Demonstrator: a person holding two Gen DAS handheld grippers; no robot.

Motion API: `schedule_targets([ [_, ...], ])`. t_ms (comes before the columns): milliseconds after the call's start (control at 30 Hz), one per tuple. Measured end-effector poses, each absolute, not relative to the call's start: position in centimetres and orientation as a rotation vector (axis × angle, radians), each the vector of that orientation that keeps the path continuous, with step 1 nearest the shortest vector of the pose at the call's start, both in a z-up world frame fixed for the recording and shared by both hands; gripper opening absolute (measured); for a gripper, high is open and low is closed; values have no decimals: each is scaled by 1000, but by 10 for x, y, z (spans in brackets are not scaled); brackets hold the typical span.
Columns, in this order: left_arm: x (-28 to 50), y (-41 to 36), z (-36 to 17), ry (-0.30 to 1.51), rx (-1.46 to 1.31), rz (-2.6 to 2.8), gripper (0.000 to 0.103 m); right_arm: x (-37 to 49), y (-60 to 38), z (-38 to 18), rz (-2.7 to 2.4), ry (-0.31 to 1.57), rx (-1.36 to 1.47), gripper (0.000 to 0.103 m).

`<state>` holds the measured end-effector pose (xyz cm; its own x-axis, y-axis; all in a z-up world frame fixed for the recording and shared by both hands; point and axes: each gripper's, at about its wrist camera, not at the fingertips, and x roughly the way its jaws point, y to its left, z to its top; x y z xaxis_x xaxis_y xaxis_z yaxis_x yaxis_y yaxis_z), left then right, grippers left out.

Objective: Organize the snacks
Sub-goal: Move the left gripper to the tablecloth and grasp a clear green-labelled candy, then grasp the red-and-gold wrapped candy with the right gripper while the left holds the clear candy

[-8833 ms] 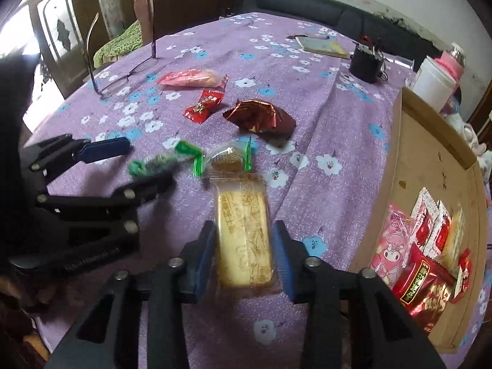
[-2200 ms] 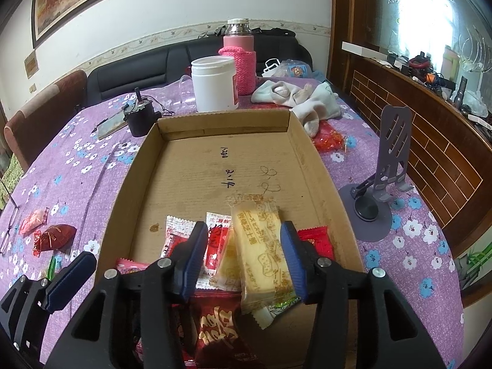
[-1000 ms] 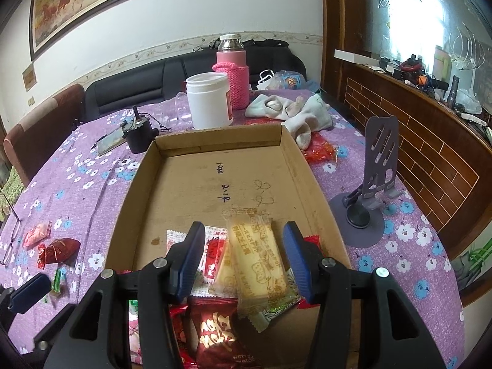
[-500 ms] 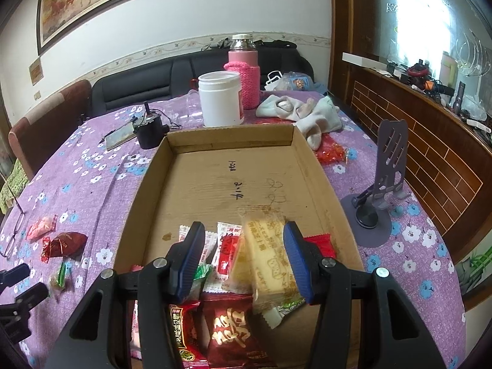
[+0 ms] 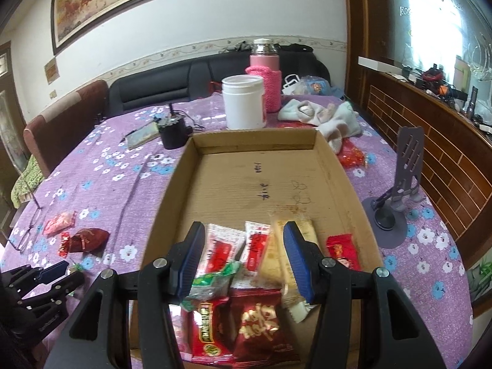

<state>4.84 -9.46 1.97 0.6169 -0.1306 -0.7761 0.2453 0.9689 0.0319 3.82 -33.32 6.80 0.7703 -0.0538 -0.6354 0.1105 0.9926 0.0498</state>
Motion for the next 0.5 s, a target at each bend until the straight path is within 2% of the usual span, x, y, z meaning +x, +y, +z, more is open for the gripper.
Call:
schedule_targets([
  [233,47,-54,37,813,15,-153,31,34,-312,74,51,664,110,52],
  [500,49,-21,47,759,-68,-8,32,63,-239,64,335,902,196,52],
])
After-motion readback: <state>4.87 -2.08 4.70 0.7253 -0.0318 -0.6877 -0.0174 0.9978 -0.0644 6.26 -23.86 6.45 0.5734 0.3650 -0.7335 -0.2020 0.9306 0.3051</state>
